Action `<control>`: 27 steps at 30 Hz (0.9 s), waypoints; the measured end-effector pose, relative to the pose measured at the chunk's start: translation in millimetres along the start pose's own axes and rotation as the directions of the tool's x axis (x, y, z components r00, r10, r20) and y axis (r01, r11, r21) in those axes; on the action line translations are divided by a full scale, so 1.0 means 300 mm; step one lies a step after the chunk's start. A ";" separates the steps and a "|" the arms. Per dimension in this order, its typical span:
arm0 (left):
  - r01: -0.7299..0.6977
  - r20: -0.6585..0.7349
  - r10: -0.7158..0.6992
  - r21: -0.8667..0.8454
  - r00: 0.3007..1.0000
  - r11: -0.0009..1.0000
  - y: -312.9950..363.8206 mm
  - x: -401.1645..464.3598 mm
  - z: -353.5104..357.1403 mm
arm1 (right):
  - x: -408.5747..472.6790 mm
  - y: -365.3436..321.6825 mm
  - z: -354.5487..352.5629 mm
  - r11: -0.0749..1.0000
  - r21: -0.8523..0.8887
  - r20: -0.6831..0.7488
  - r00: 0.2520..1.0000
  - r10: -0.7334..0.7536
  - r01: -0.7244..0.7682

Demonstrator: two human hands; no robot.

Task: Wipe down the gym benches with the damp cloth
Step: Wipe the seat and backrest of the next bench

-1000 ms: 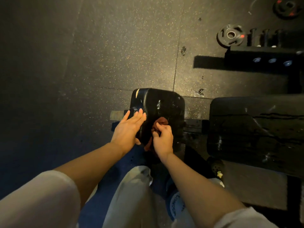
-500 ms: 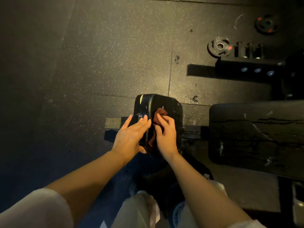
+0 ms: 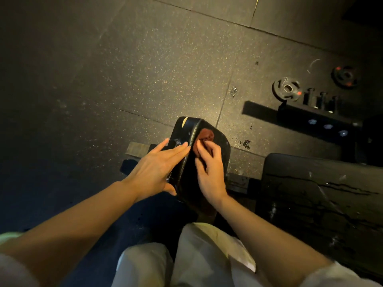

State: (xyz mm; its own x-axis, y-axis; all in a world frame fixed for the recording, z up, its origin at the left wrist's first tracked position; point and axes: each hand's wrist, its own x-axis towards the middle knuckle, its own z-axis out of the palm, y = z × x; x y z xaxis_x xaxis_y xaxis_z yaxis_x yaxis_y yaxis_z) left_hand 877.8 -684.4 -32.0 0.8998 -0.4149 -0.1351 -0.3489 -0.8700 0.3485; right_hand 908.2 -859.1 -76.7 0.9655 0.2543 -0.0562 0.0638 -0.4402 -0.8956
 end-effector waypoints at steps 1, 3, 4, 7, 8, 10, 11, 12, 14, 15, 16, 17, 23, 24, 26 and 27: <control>-0.012 -0.014 0.012 -0.001 1.000 1.000 -0.005 -0.003 0.001 | -0.047 -0.010 0.000 0.998 -0.012 0.037 0.998 -0.056 0.057; -0.040 -0.028 0.041 0.038 0.999 0.998 -0.008 -0.001 0.004 | -0.067 0.004 -0.018 0.983 -0.046 0.097 0.980 -0.171 0.176; -0.054 -0.040 0.057 0.069 0.998 0.996 -0.015 0.001 0.009 | -0.032 0.019 -0.026 0.977 -0.067 0.095 0.976 -0.193 0.200; -0.090 -0.049 0.096 0.104 0.994 0.990 -0.041 0.001 0.018 | 0.134 0.047 -0.035 0.993 -0.053 -0.062 0.992 -0.110 0.107; -0.114 -0.056 0.120 0.100 0.991 0.988 -0.054 -0.001 0.025 | 0.166 0.058 -0.026 0.996 -0.025 -0.119 0.989 -0.083 0.081; -0.154 -0.062 0.160 0.088 0.985 0.984 -0.088 0.000 0.040 | 0.160 0.070 0.019 0.996 0.007 -0.201 0.976 -0.086 0.090; -0.171 -0.070 0.177 0.084 0.982 0.982 -0.098 0.001 0.037 | 0.132 0.071 0.039 0.992 0.019 -0.214 0.970 -0.115 0.122; -0.184 -0.088 0.192 0.092 0.977 0.979 -0.108 -0.004 0.051 | 0.081 0.087 0.062 0.985 0.017 -0.224 0.961 -0.164 0.172; -0.201 -0.120 0.216 0.122 0.969 0.972 -0.120 -0.011 0.075 | 0.005 0.123 0.086 0.959 0.007 -0.219 0.937 -0.274 0.282; -0.211 -0.142 0.230 0.137 0.963 0.968 -0.124 -0.010 0.088 | -0.002 0.137 0.083 0.946 0.000 -0.208 0.925 -0.317 0.324; -0.218 -0.159 0.239 0.143 0.958 0.965 -0.125 -0.009 0.098 | 0.014 0.156 0.072 0.935 -0.027 -0.202 0.914 -0.352 0.355; -0.215 -0.163 0.237 0.138 0.958 0.967 -0.124 -0.010 0.103 | 0.039 0.170 0.056 0.923 -0.083 -0.199 0.902 -0.384 0.375; -0.141 -0.110 0.159 0.155 0.981 0.978 -0.089 -0.027 0.095 | 0.079 0.200 0.062 0.953 0.042 -0.231 0.931 -0.282 0.299; -0.128 -0.108 0.147 0.169 0.983 0.977 -0.081 -0.030 0.093 | 0.032 0.201 0.081 0.940 0.030 -0.236 0.917 -0.323 0.339; -0.098 -0.099 0.119 0.194 0.988 0.976 -0.066 -0.036 0.088 | -0.040 0.210 0.090 0.888 -0.041 -0.198 0.867 -0.456 0.458; -0.082 -0.093 0.103 0.203 0.990 0.976 -0.058 -0.038 0.086 | -0.034 0.223 0.080 0.855 -0.094 -0.168 0.838 -0.519 0.510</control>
State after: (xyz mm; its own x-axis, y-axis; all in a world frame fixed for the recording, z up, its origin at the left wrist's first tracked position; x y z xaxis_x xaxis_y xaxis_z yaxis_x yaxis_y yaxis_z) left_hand 866.8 -671.2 -60.4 0.8796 -0.4756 -0.0121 -0.4675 -0.8688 0.1632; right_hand 896.7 -870.6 -146.8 0.8187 0.2970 0.4913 0.5707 -0.3276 -0.7530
